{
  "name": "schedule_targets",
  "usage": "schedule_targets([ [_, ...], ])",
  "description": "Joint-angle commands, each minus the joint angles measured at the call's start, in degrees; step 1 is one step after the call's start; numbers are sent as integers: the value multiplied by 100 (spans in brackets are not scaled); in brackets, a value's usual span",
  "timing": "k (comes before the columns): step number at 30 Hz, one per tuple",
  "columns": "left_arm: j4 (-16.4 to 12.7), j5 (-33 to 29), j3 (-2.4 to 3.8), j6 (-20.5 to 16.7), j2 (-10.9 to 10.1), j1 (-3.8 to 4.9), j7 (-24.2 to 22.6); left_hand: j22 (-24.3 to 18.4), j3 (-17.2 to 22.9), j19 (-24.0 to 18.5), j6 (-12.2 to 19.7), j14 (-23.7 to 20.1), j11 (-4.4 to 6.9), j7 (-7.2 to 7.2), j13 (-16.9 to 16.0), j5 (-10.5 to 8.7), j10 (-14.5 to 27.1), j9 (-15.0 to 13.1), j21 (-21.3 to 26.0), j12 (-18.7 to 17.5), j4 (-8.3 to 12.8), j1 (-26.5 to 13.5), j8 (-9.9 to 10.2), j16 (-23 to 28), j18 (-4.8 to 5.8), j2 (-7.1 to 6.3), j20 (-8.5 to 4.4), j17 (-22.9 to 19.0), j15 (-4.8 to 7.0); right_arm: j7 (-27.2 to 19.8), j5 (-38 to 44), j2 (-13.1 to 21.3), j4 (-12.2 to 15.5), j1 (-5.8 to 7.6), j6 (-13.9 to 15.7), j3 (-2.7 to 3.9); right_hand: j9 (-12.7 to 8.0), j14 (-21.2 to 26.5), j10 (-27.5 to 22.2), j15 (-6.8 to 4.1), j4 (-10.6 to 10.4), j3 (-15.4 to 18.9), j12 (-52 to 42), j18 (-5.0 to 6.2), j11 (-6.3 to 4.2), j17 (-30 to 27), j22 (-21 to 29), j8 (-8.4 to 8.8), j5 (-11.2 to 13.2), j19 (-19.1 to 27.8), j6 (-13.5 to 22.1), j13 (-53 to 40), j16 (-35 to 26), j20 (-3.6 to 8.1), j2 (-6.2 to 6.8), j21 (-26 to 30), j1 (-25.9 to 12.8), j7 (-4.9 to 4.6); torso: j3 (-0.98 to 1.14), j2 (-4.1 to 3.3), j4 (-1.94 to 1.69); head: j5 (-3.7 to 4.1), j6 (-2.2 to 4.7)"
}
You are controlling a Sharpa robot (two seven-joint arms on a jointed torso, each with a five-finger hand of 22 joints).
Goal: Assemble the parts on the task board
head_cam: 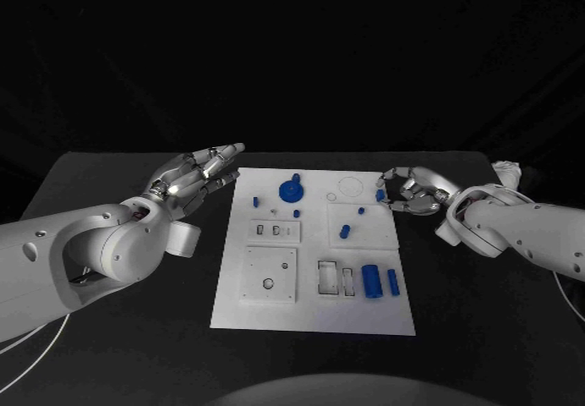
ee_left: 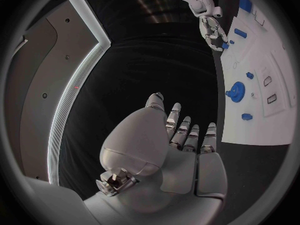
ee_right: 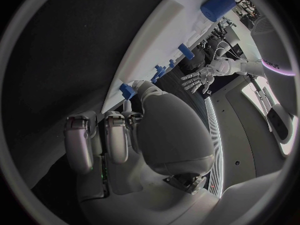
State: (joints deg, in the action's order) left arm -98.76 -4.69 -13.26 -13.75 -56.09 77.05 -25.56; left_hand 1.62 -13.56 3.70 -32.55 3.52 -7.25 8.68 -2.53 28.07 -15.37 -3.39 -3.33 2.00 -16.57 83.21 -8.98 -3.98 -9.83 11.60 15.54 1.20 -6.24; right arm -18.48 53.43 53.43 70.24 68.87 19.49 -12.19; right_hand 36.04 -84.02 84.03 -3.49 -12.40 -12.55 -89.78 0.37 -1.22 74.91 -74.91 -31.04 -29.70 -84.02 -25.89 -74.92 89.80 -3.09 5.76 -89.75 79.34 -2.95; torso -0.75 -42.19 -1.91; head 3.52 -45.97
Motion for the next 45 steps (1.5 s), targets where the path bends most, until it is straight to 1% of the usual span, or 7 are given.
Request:
schedule_targets([
  [1, -14, 30, 4, 122, 8, 2, -19, 8, 31, -7, 19, 3, -6, 32, -5, 31, -21, -5, -31, 15, 2, 74, -32, -32, -51, -6, 42, 7, -26, 123, 51, -6, -11, -8, 2, -1, -18, -598, 597, 26, -9, -55, -22, -26, 18, 1509, -1495, -25, -84, -563, 21, -1508, 20, -23, 12, 5, 67, -8, 0, 0, 1, 0, 1],
  [5, -12, 30, 3, 126, 9, 2, -15, 8, 31, -7, 19, 3, -6, 32, -5, 31, -21, -5, -31, 15, 2, 74, -32, -32, -51, -6, 42, 7, -26, 162, 50, -13, -21, -9, -17, -1, -33, -598, 597, 35, -4, -90, -22, -25, 31, 1509, -1494, -89, -196, -559, -47, -1508, 20, -25, 13, 9, 83, -30, 1, 1, 0, 3, -8],
  [10, -12, 31, 3, 131, 10, 2, -13, 8, 31, -7, 19, 3, -6, 32, -5, 31, -21, -5, -31, 15, 2, 74, -32, -32, -51, -6, 42, 7, -26, 195, 50, -29, -33, -9, -38, -1, -31, -598, 597, 44, 1, -111, -22, -22, 42, 1509, -1490, -164, -238, -549, -128, -1508, 20, -32, 13, 17, 88, -45, -2, 1, -1, 6, -20],
  [17, -14, 31, 3, 137, 6, 1, -8, 8, 31, -7, 19, 3, -6, 32, -5, 31, -21, -5, -31, 15, 2, 74, -32, -32, -51, -6, 42, 7, -26, 219, 46, -60, -46, -12, -60, -1, -9, -598, 597, 60, -4, -123, -22, -20, 59, 1509, -1487, -347, -202, -543, -313, -1508, 20, -48, 6, 22, 64, -58, -1, 0, -5, 2, -47],
  [32, -14, 31, 3, 149, -14, 1, 21, 8, 31, -7, 19, 3, -6, 32, -5, 31, -21, -5, -31, 15, 2, 74, -32, -32, -51, -6, 42, 7, -26, 252, 32, -124, -86, -23, -95, -1, 15, -598, 597, 67, -10, -133, -22, -15, 63, 1509, -1481, -493, -173, -527, -470, -1508, 20, -56, -31, 36, 41, -59, 1, 0, 1, -13, -82],
  [38, -15, 31, 3, 152, -14, 1, 27, 9, 31, -4, 27, 5, -13, 38, -7, 31, -29, -4, -34, 16, 1, 73, -34, -38, -50, -7, 47, 8, -33, 243, 22, -123, -84, -24, -21, -1, 56, -598, 597, 65, 26, -177, -22, -16, 56, 1509, -1482, -673, -228, -530, -677, -1508, 20, -58, -105, 34, 72, -45, 1, -1, 0, -20, -90],
  [45, -18, 31, 3, 153, -25, 1, 32, 9, 31, -4, 27, 5, -13, 38, -7, 31, -29, -4, -34, 16, 1, 73, -34, -38, -50, -7, 47, 8, -33, 130, -51, -116, -44, -24, 214, 0, 67, -598, 597, 61, 56, -214, -22, -15, 52, 1509, -1481, -764, -304, -526, -809, -1508, 20, -56, -153, 37, 96, -45, 2, 1, 4, -51, -91],
])
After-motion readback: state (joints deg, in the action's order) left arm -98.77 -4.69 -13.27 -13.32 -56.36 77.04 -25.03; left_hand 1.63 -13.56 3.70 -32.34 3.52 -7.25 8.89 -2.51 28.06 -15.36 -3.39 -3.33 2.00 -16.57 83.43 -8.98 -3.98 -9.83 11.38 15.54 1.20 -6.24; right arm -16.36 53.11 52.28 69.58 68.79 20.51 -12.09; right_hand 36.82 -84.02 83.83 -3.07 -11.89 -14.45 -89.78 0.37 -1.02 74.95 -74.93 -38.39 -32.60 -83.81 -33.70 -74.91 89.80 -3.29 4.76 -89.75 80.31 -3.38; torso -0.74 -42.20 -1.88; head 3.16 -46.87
